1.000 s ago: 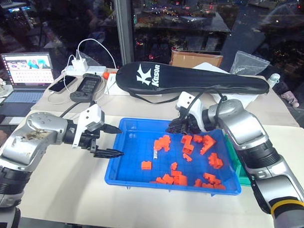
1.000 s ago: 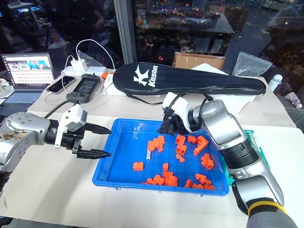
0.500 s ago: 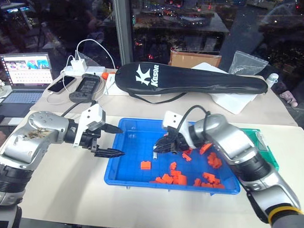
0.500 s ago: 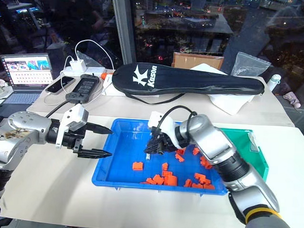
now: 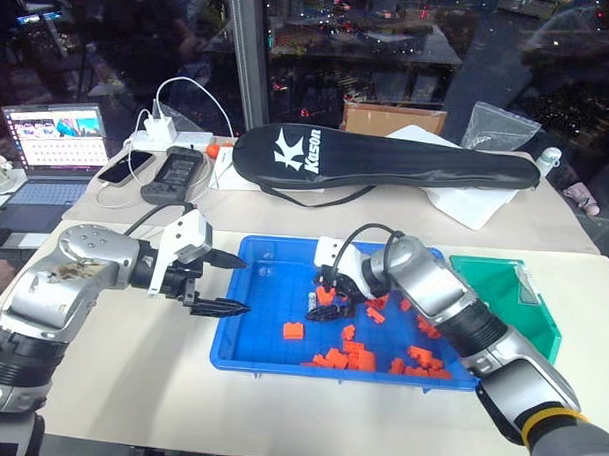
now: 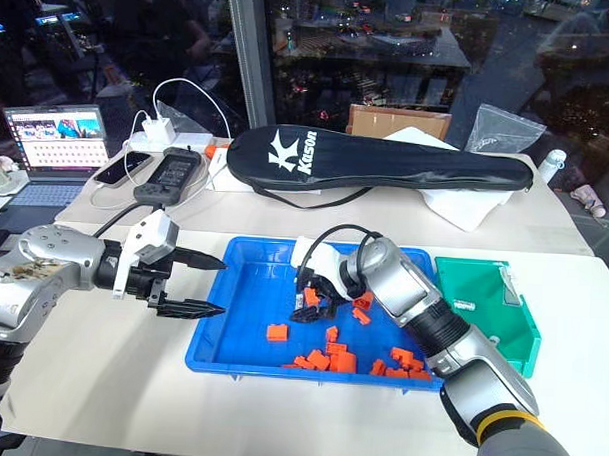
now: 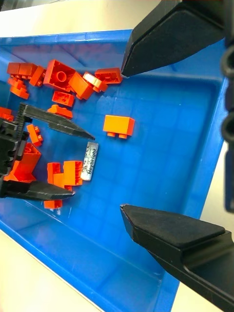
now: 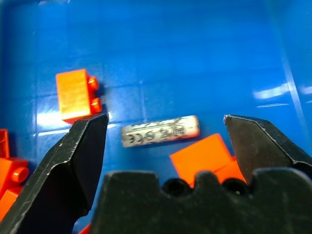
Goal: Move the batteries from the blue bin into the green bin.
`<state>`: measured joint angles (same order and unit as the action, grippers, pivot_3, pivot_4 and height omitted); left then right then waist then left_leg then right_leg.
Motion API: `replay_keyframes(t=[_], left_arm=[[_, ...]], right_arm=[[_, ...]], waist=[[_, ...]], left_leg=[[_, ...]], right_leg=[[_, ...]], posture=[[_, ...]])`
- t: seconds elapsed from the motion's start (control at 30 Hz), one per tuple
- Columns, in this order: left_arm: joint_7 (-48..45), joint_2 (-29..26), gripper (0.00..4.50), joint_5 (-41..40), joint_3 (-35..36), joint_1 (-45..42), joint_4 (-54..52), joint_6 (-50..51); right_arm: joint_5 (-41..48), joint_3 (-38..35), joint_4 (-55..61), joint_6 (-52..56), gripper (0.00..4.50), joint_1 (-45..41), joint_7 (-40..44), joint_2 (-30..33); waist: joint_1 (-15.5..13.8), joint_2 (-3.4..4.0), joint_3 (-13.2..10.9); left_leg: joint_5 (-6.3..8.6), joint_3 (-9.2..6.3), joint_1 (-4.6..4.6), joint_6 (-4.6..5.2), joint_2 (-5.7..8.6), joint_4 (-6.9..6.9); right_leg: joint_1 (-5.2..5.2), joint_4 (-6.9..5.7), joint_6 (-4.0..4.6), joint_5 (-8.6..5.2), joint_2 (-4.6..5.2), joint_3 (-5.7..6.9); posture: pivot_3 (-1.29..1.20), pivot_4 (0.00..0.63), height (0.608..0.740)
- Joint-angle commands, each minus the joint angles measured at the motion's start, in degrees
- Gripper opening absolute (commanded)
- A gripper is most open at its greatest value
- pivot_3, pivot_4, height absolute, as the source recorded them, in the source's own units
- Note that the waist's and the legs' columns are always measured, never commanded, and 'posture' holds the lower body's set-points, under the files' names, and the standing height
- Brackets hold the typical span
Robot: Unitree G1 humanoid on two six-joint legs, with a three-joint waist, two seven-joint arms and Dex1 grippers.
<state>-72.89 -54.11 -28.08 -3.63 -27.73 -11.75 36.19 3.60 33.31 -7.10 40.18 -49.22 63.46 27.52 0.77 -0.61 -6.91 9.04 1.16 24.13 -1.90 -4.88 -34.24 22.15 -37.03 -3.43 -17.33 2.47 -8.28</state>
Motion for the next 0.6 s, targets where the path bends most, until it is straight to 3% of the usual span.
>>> replay_keyframes(t=[0.03,0.23,0.33,0.47,0.6], left_arm=[[0.6,-0.5,4.50,-0.2,1.6,0.3,-1.6,-0.4],[1.2,-0.5,4.50,-0.3,1.9,0.7,-2.1,-0.3],[1.4,-0.6,4.50,-0.6,2.1,0.7,-2.4,-0.1],[1.4,-0.9,4.50,-0.9,2.2,0.7,-2.5,0.2],[0.8,-0.7,4.50,-2.1,2.6,0.0,-2.6,0.6]], right_arm=[[-1.2,1.1,-0.1,-2.4,4.44,0.0,1.3,-0.6],[-3.5,1.9,-3.1,-4.3,4.44,0.3,1.2,-1.9],[-3.9,1.5,-3.6,-4.5,3.75,0.7,1.2,-2.3],[-4.2,0.5,-2.9,-4.7,2.48,0.8,1.2,-2.0],[-3.0,-2.6,1.8,-3.8,2.48,-0.3,1.9,0.5]], waist=[[0.0,0.00,0.0],[0.0,0.00,0.0],[0.0,-0.01,0.0],[0.0,-0.01,0.0],[-0.1,-0.01,0.0]], left_leg=[[0.00,0.00,0.00,0.00,0.00,0.00],[0.00,0.00,-0.01,0.00,0.00,0.00],[0.00,0.00,-0.03,0.00,0.00,0.00],[0.00,0.00,-0.02,0.00,0.00,0.00],[0.00,0.00,-0.01,0.00,0.00,0.00]], right_leg=[[0.00,0.00,0.00,0.00,0.00,0.00],[-0.01,0.00,0.00,0.00,0.00,0.00],[-0.03,0.00,0.00,0.00,0.00,0.01],[-0.02,0.00,0.00,0.00,0.00,0.01],[-0.01,0.00,0.00,0.00,0.00,0.01]], posture=[[0.00,0.150,0.708],[0.00,0.150,0.708],[0.00,0.150,0.708],[0.00,0.150,0.708],[0.00,0.150,0.708]])
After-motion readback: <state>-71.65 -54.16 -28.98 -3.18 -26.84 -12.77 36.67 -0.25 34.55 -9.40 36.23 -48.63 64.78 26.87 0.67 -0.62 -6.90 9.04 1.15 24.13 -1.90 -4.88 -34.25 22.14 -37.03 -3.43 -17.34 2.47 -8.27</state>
